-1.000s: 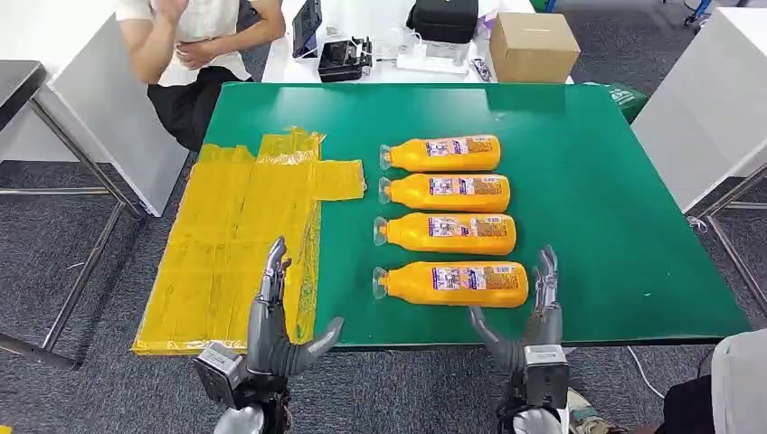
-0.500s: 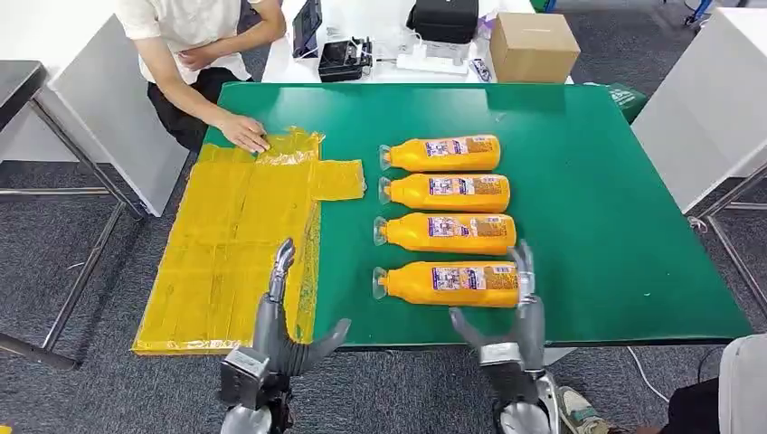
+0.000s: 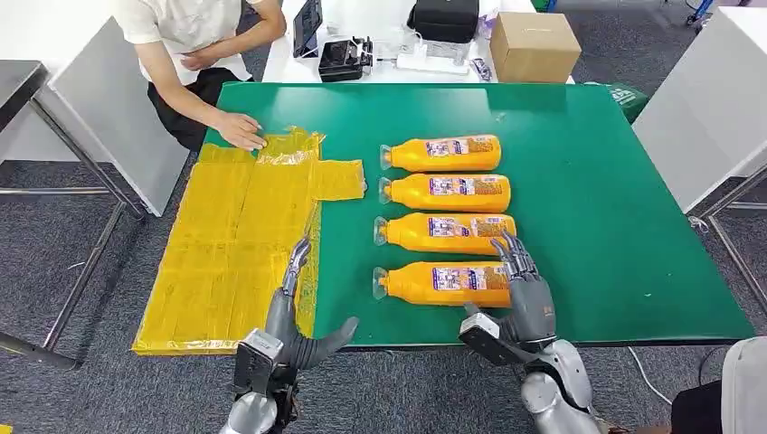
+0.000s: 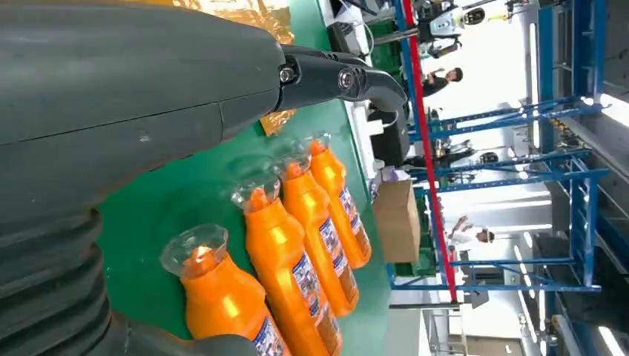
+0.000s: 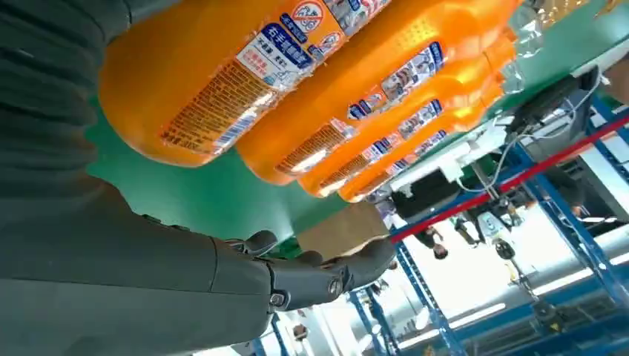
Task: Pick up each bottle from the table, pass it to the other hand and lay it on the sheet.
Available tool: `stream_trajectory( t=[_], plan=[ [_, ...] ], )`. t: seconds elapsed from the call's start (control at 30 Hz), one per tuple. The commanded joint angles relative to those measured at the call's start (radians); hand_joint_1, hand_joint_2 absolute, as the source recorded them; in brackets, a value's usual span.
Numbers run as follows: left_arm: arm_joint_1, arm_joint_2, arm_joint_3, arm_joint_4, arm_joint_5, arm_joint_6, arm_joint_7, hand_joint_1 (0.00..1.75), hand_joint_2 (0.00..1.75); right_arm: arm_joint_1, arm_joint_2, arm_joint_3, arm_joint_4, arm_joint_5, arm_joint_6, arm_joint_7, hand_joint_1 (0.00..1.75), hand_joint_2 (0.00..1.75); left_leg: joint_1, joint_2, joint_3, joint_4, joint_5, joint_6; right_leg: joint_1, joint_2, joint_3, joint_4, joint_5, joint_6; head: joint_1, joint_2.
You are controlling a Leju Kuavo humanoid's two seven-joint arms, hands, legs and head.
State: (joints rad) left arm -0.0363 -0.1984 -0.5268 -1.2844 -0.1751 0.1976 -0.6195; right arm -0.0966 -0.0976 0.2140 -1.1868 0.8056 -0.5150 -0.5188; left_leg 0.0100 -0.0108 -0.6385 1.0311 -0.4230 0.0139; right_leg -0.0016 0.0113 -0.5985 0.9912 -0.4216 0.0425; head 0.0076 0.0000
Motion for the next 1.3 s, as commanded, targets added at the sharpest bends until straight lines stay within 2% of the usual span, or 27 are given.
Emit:
stream_trajectory(
  t=[0.03, 0.13, 0.27, 0.77, 0.83, 1.17, 1.3],
  plan=[
    [-0.045, 0.003, -0.013, 0.084, 0.009, -0.006, 0.007, 0.00, 1.75, -0.100, -0.050, 0.069, 0.128, 0.073, 0.043, 0.041, 0.00, 1.75, -0.001, 0.002, 0.005, -0.002, -0.001, 0.000, 0.000, 0.000, 0.005, -0.001, 0.000, -0.001, 0.000, 0.000],
    [-0.047, 0.001, -0.011, 0.083, 0.015, -0.007, 0.010, 0.00, 1.75, -0.133, -0.053, 0.099, 0.170, 0.098, 0.094, 0.072, 0.00, 1.75, -0.001, 0.004, 0.006, -0.002, -0.001, 0.000, -0.001, 0.002, 0.005, -0.001, 0.000, 0.000, 0.000, 0.000],
    [-0.036, 0.006, -0.010, 0.066, 0.043, -0.031, 0.019, 0.00, 1.75, -0.146, -0.061, 0.121, 0.194, 0.053, 0.188, 0.098, 0.00, 1.75, 0.000, 0.002, 0.004, -0.002, 0.000, 0.000, -0.001, 0.000, 0.004, -0.001, 0.000, -0.001, 0.000, 0.000],
    [-0.034, 0.007, -0.010, 0.062, 0.044, -0.033, 0.019, 0.00, 1.75, -0.144, -0.067, 0.123, 0.194, 0.053, 0.192, 0.097, 0.00, 1.75, -0.001, 0.002, 0.003, -0.001, 0.000, 0.000, -0.001, 0.001, 0.003, -0.001, 0.000, 0.000, 0.000, 0.000],
    [-0.033, 0.007, -0.010, 0.058, 0.053, -0.045, 0.022, 0.00, 1.75, -0.139, -0.077, 0.135, 0.188, 0.046, 0.225, 0.107, 0.00, 1.75, -0.001, 0.002, 0.004, -0.001, 0.000, 0.000, -0.001, 0.000, 0.004, -0.001, 0.000, 0.000, 0.000, 0.000],
    [-0.026, 0.009, -0.012, 0.044, 0.072, -0.079, 0.026, 0.00, 1.75, -0.172, -0.129, 0.188, 0.265, 0.067, 0.357, 0.191, 0.00, 1.75, -0.001, 0.001, 0.005, -0.002, 0.000, 0.000, -0.001, -0.001, 0.005, -0.001, -0.001, 0.000, 0.000, 0.000],
    [-0.019, 0.007, 0.008, 0.026, 0.085, -0.076, 0.022, 0.00, 1.75, -0.215, -0.183, 0.257, 0.308, 0.170, 0.391, 0.280, 0.00, 1.75, -0.001, 0.001, 0.006, -0.002, 0.000, 0.000, -0.001, 0.000, 0.006, -0.001, 0.000, 0.000, 0.000, 0.000]
  ],
)
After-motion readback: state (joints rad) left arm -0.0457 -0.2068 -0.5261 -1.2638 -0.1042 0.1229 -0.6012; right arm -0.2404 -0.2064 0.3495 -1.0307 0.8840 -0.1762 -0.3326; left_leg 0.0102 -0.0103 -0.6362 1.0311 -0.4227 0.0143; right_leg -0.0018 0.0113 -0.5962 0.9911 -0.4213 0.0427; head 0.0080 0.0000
